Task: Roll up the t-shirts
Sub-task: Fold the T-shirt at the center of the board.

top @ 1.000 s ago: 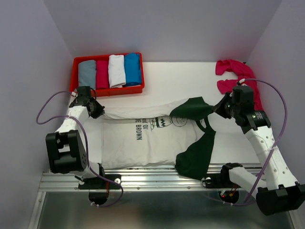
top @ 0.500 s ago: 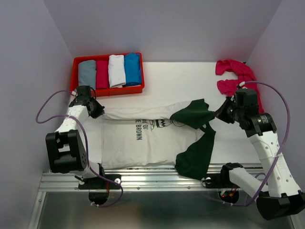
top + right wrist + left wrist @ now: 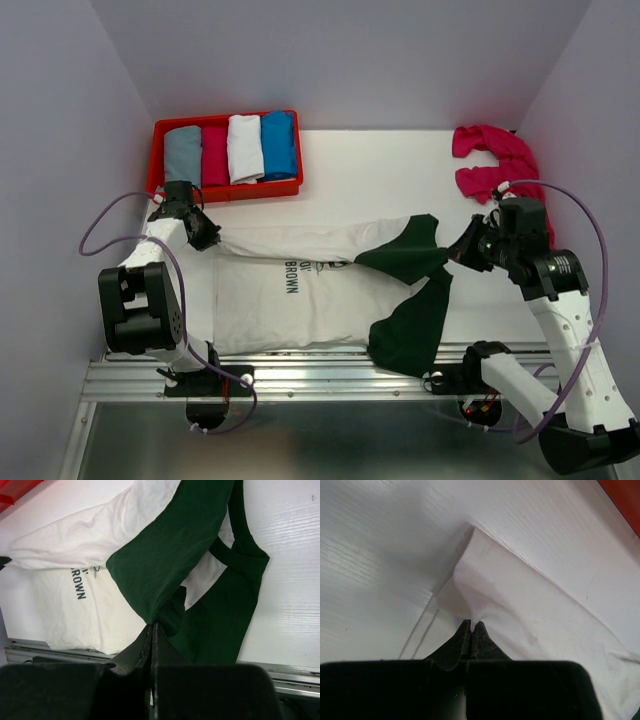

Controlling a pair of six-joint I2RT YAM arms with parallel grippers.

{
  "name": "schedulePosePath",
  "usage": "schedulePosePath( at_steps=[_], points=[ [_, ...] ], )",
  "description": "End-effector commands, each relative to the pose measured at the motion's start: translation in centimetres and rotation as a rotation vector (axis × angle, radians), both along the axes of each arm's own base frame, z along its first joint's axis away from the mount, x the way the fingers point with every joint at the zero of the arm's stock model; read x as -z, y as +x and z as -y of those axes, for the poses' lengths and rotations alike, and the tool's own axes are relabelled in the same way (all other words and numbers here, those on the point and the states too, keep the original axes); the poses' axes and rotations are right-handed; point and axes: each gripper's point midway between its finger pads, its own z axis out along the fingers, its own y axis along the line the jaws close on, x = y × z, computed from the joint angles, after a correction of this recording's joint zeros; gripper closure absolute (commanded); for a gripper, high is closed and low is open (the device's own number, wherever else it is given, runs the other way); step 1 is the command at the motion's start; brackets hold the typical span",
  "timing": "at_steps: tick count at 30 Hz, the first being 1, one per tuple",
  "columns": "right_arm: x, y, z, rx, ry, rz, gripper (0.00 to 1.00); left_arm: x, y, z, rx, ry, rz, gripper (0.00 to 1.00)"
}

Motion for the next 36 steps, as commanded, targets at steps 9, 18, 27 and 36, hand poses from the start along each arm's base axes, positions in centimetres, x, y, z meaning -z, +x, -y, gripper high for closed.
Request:
schedulePosePath(
  at_steps=[9,18,27,36],
  points=[
    [3.7,-2.2,0.2,-0.019,-0.019,-0.117,0.87,-1.0,0.7,-0.6,0.008,0.030,0.028,0.93],
    [5.6,0.8,2.5,0.160,-0.088,-0.108,0.41,-3.2,0.8,-0.8,0.003,0.048,0.072,0.50],
    [10.7,5.9,0.8,0.128,-0.056,-0.157,0.54,-5.0,-0.2,-1.6,-0.002,0.107,0.103,0.59],
    [11.9,6.2,1.1,0.130,-0.078,-0.171,0.52,-0.7,-3.1,-0.7,-0.027,0.062,0.010,0.56]
  ],
)
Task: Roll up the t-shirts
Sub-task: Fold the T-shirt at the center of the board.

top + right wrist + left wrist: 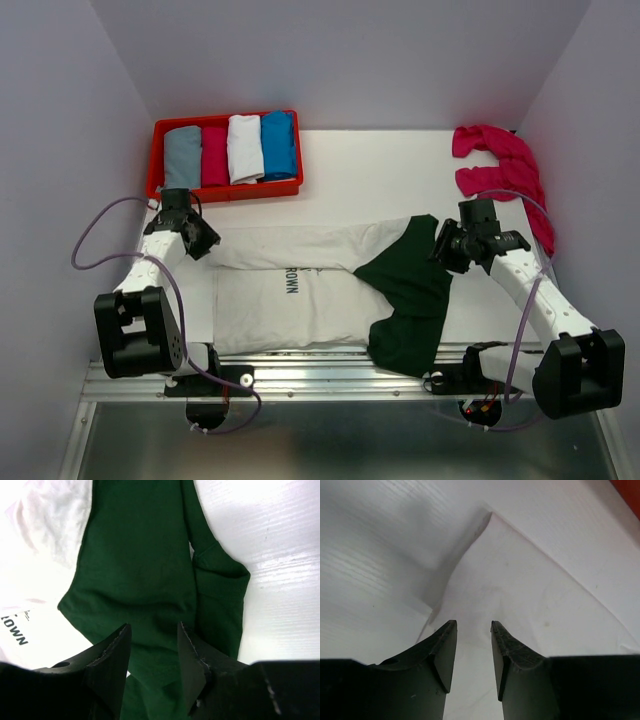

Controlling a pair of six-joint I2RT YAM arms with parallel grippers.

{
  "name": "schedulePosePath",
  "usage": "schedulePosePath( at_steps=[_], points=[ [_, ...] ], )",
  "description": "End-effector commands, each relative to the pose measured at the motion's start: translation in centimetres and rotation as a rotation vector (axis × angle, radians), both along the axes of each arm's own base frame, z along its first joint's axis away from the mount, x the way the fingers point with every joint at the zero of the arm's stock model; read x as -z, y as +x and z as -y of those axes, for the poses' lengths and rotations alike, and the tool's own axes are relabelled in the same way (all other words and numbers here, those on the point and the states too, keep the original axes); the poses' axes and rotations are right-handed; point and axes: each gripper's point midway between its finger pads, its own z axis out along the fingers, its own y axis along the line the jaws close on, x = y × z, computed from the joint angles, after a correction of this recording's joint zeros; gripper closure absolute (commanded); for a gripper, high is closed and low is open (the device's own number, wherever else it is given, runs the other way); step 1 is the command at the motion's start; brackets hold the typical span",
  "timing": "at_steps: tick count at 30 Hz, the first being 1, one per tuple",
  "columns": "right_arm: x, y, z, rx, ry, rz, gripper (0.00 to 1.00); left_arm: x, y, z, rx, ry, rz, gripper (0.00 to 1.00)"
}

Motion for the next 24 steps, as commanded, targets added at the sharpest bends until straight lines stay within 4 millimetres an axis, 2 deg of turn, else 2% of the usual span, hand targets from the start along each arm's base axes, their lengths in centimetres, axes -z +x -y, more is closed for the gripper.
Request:
schedulePosePath(
  at_steps=[1,3,10,12,14,16,17,18,22,24],
  points=[
    [-0.9,1.4,-0.1,-0.004,0.014,0.077,0.52,1.6,-1.4,0.2,-0.027,-0.003,-0.046,0.58],
    [-0.8,1.3,-0.1,-0.002,0.015,0.076,0.51,2.7,-1.9,0.6,-0.043,-0.014,-0.073,0.58],
    [-0.3,0.8,-0.3,-0.009,0.021,0.063,0.50,4.6,-1.9,1.0,-0.055,-0.031,-0.099,0.55],
    [-0.2,0.6,-0.2,-0.009,0.021,0.062,0.50,5.2,-1.8,1.2,-0.048,-0.039,-0.111,0.63],
    [-0.1,0.5,-0.2,-0.007,0.019,0.062,0.49,5.4,-1.9,1.5,-0.039,-0.041,-0.118,0.78],
    [-0.1,0.5,-0.2,-0.006,0.020,0.063,0.49,5.2,-1.9,1.6,-0.034,-0.043,-0.117,0.88],
    [-0.2,0.5,-0.1,-0.005,0.019,0.064,0.49,4.7,-1.8,1.6,-0.033,-0.041,-0.100,0.97],
    [-0.2,0.4,-0.1,-0.004,0.017,0.064,0.48,4.4,-1.8,1.5,-0.034,-0.036,-0.097,1.00],
    [-0.3,0.5,-0.1,-0.003,0.019,0.068,0.48,3.4,-2.1,1.3,-0.033,-0.022,-0.085,1.00],
    [-0.3,0.5,-0.2,-0.002,0.023,0.066,0.48,2.9,-2.4,1.3,-0.039,-0.024,-0.073,0.90]
  ],
)
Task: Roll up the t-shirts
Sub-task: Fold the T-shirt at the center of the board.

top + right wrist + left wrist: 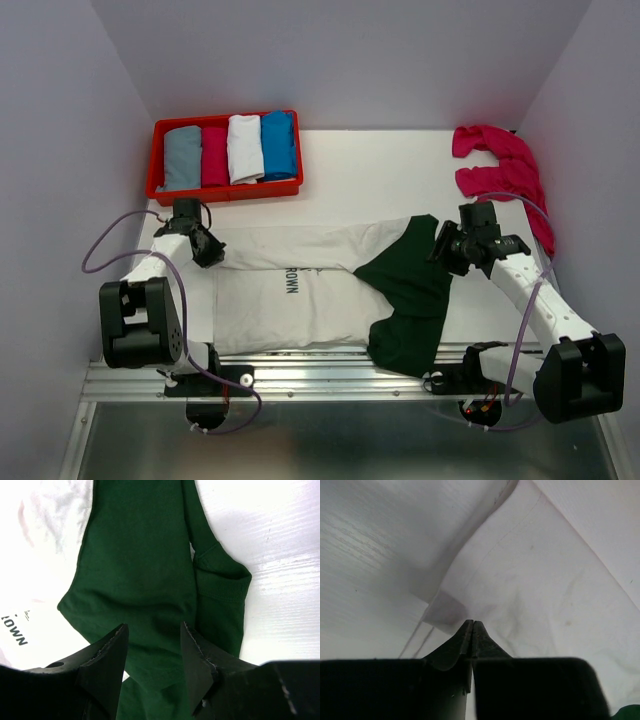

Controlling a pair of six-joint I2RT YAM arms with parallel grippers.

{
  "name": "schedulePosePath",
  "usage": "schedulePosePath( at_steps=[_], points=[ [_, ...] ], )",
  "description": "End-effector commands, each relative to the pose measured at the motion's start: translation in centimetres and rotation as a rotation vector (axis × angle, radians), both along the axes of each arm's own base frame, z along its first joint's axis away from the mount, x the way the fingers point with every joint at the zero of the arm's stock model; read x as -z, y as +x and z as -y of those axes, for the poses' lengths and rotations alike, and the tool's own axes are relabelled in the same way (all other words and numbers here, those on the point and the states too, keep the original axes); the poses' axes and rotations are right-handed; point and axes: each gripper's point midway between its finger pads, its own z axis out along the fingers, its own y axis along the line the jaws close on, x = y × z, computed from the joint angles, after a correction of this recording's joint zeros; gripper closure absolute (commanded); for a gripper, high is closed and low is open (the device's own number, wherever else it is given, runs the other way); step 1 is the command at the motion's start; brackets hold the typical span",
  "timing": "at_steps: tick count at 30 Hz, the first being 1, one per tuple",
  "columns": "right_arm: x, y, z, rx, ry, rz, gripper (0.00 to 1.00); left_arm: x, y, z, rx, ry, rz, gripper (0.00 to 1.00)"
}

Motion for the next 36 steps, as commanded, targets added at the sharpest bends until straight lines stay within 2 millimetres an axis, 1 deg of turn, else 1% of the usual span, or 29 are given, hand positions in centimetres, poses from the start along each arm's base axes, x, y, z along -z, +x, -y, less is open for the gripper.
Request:
schedulePosePath(
  at_steps=[1,2,3,4,7,17,19,22,23,24,28,32,36],
  points=[
    [-0.5,0.4,0.0,0.001,0.013,0.040,0.48,-1.9,-0.2,-0.2,-0.005,0.020,0.048,0.82],
    [-0.6,0.5,-0.1,0.002,0.014,0.042,0.48,-1.9,-0.3,-0.7,-0.024,0.046,0.048,0.73],
    [-0.5,0.4,-0.1,0.003,0.016,0.042,0.48,-1.6,-0.6,-0.7,-0.026,0.048,0.042,0.54],
    [-0.5,0.4,-0.2,0.000,0.020,0.041,0.48,-1.4,-0.7,-0.7,-0.030,0.045,0.038,0.50],
    [-0.4,0.3,-0.2,0.000,0.023,0.038,0.48,-0.4,-1.2,-0.6,-0.033,0.041,0.006,0.50],
    [-0.2,0.2,-0.3,0.000,0.030,0.035,0.48,1.4,-1.4,0.1,-0.027,0.019,-0.023,0.51],
    [-0.2,0.1,-0.3,-0.001,0.032,0.034,0.48,1.5,-1.3,0.2,-0.030,0.017,-0.022,0.57],
    [-0.2,0.1,-0.3,0.002,0.030,0.035,0.48,1.1,-1.2,0.1,-0.031,0.019,-0.006,0.78],
    [-0.1,0.1,-0.3,0.001,0.031,0.033,0.48,0.9,-1.2,0.2,-0.029,0.021,-0.003,0.91],
    [-0.2,0.1,-0.3,0.002,0.030,0.035,0.48,0.7,-1.2,0.1,-0.031,0.022,-0.001,0.99],
    [-0.1,0.1,-0.2,0.002,0.027,0.031,0.48,-0.6,-1.1,0.2,-0.024,0.019,0.022,1.00],
    [0.1,0.0,-0.2,0.004,0.023,0.027,0.48,-2.7,-1.2,0.2,-0.014,0.027,0.056,1.00],
    [0.2,0.1,-0.1,0.007,0.022,0.027,0.48,-3.6,-2.0,0.4,-0.005,0.026,0.055,1.00]
  ],
)
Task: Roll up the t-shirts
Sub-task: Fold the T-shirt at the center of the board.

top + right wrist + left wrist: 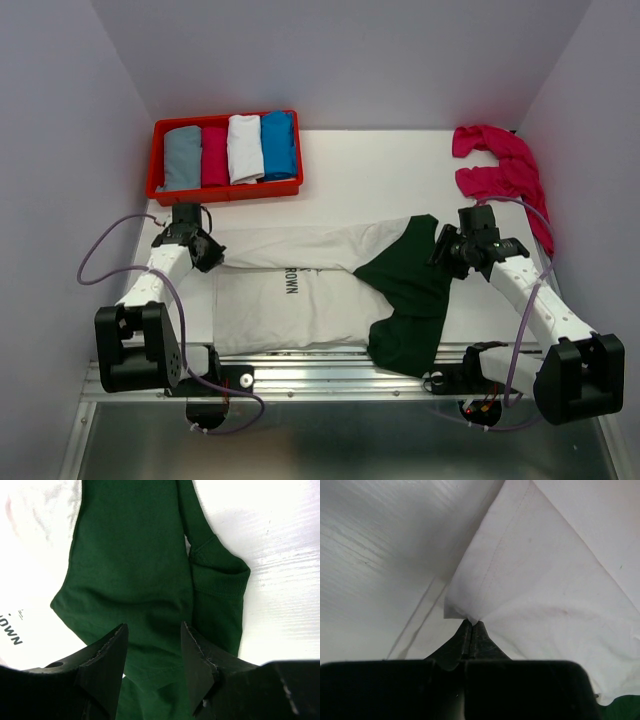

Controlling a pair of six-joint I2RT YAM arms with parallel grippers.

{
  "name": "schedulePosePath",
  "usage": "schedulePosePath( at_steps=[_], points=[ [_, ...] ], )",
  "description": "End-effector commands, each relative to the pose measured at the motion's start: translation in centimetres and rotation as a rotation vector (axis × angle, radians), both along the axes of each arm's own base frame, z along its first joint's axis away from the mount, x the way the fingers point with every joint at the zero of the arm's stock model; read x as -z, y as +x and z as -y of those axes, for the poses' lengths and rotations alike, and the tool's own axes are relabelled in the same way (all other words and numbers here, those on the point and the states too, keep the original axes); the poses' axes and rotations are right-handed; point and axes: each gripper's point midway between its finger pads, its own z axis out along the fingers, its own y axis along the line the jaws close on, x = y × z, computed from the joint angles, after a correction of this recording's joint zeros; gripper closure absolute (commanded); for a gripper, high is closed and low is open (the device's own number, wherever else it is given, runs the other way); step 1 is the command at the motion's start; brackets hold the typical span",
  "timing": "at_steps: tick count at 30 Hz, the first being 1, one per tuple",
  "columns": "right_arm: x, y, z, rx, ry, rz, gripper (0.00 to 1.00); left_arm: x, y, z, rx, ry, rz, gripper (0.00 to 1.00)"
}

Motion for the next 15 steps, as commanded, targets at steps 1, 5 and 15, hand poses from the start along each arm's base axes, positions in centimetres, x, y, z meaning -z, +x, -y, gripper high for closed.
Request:
schedulePosePath(
  at_steps=[1,5,15],
  points=[
    [-0.7,0.8,0.1,0.014,0.006,0.047,0.48,-1.9,-0.5,0.0,0.018,0.016,0.018,1.00],
    [-0.6,0.7,0.2,0.016,0.005,0.044,0.48,-1.1,-1.6,0.1,0.017,0.014,-0.008,1.00],
    [-0.7,0.8,0.2,0.012,-0.001,0.051,0.48,0.2,-2.0,0.0,0.011,0.016,-0.068,0.66]
  ],
)
